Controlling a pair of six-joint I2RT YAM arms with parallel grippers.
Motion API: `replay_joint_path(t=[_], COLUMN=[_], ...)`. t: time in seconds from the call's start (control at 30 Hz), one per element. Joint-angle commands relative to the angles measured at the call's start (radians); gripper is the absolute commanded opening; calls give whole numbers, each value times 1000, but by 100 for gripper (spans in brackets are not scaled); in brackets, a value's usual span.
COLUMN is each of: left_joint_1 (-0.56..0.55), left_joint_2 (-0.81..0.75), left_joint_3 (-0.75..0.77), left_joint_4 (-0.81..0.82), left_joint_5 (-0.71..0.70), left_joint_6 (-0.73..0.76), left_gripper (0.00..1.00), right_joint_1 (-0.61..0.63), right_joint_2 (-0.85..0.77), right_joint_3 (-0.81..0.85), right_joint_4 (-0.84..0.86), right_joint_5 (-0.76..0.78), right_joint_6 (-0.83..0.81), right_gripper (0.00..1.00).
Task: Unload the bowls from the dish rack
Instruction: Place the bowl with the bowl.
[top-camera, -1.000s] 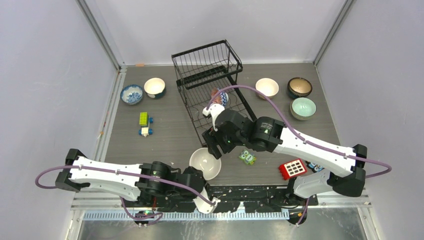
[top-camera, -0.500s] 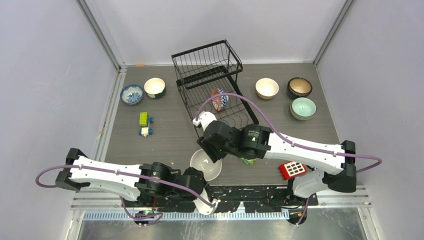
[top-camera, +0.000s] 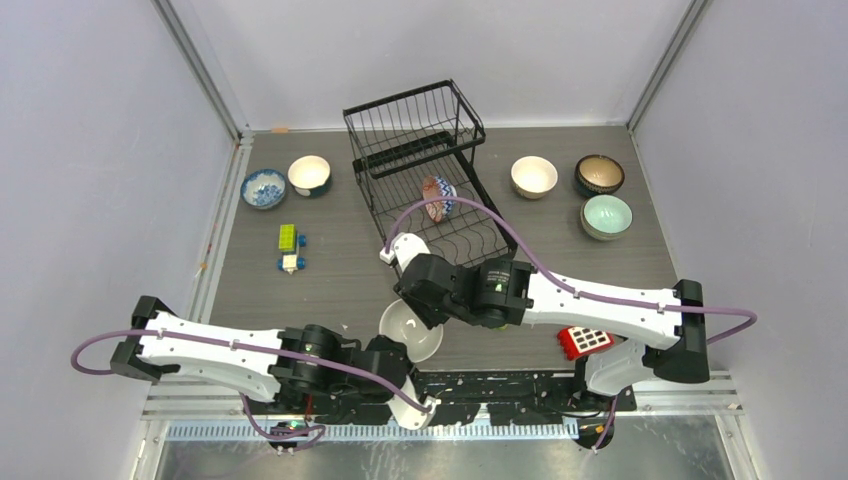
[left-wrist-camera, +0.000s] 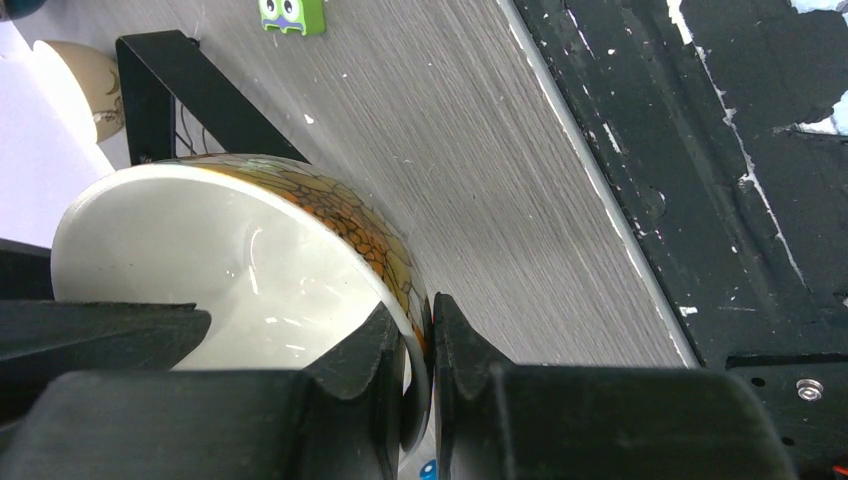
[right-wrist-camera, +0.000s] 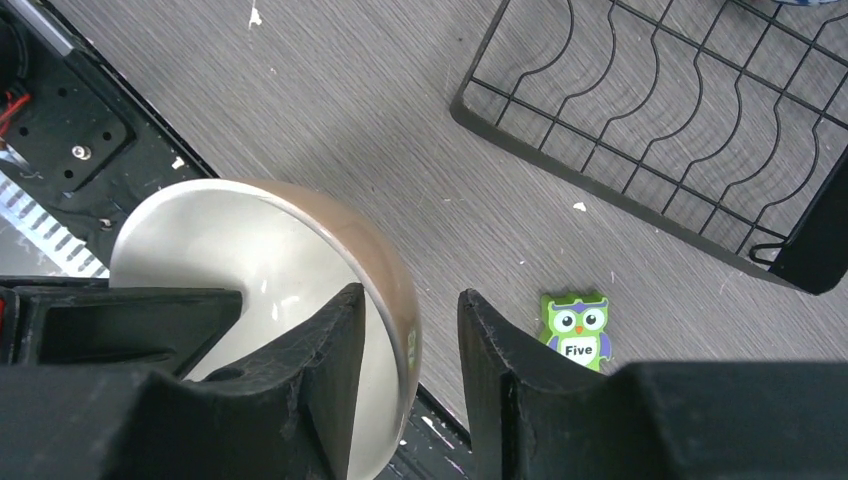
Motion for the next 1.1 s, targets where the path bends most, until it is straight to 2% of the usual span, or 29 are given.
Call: replay_joint_path(t=[0.0,0.23,0.57,0.9,0.97,1.0,1.07], left_joint_1=[-8,-10,-10,-10,-10,-10,-10], left_joint_2=[-37,-41,-39,-36,-36,-36,-37], left_joint_3=[27,25,19,19,19,19,19], left_joint_4=[57,57,58,68,70,74,82], left_joint_5=[-41,-41,-46,-50,-53,-55,-63], left_joint_6=[-12,-22,-37,-51,-54,-57,-64], left_gripper=[0,0,0,0,0,0,0], right_joint_1=[17,25,31,36,36,36,37], right_joint_2=[7,12,13,17,19,21,25], right_joint_3=[-13,-24,-21,-13,-10,-9,-7], right_joint_4=[28,29,31,28,27,25,20], right_joint_5=[39,43,43,43,42,44,49], right_joint_6=[9,18,21,25,27,31,36], right_gripper=[43,42,32,17,10,3,1])
